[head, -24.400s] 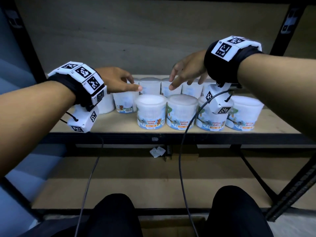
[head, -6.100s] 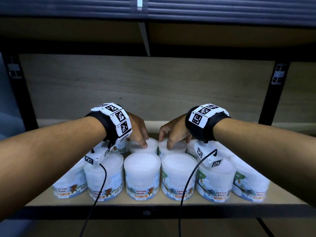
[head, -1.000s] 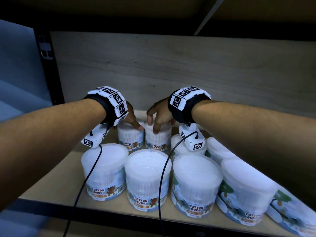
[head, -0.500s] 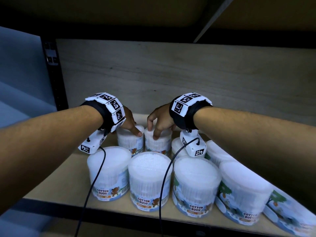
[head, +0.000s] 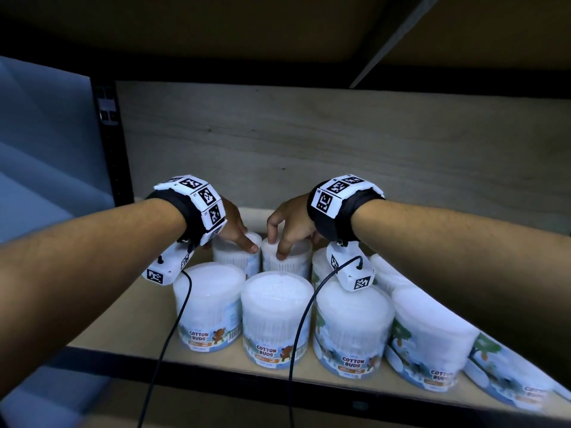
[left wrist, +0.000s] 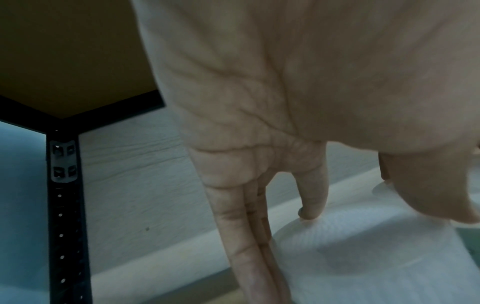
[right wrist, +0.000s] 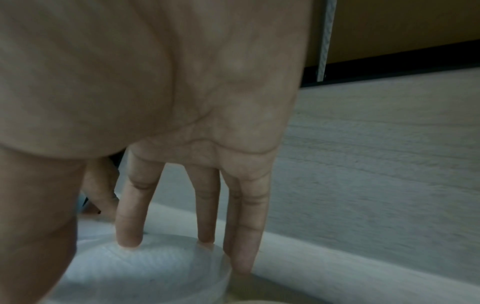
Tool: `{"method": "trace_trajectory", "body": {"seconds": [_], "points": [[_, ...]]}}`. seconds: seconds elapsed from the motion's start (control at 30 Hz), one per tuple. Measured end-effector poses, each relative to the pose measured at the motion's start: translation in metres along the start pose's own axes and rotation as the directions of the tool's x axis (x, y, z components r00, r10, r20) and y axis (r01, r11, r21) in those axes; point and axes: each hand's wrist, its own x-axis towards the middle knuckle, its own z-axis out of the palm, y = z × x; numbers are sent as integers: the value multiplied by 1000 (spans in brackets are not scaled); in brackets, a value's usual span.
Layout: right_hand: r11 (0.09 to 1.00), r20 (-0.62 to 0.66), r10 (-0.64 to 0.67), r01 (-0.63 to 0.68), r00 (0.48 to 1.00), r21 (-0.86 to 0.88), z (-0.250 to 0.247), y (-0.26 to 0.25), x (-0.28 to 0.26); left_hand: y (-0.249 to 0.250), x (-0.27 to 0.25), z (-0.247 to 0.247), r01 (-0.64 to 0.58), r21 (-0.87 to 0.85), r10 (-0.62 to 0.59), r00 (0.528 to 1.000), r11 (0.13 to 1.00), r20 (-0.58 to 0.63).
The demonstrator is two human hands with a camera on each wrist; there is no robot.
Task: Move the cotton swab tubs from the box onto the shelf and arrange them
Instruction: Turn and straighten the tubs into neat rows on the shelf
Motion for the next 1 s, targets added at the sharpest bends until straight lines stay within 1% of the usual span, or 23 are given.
{"method": "trace_trajectory", "body": {"seconds": [0.2, 0.33, 0.47, 0.63, 0.8, 0.87, 1.0], "points": [[1000, -1, -11, 11, 1000, -4, 1, -5, -8, -5, -3, 3, 3, -55, -1, 1000, 998, 26], [1000, 5, -23, 23, 1000, -16, 2, -9, -13, -11, -6, 4, -9, -10, 10, 998, 1000, 57], [1000, 13, -20, 19, 1000, 6, 2, -10, -18, -10, -14, 3, -14, -28, 16, 997, 999, 72], [999, 36, -4, 3, 999, 35, 3, -14, -22, -14, -15, 7, -13, -31, 15, 998, 999, 61], [1000, 56, 1, -3, 998, 30, 3, -18, -26, -15, -18, 7, 15, -125, -4, 996, 992, 84], [999, 63, -2, -1, 998, 45, 4, -19, -28, -15, -21, 7, 13, -135, 0, 996, 991, 91], [999, 59, -1, -1, 998, 39, 4, -19, -32, -14, -26, 8, -19, -97, 28, 995, 995, 91]]}}
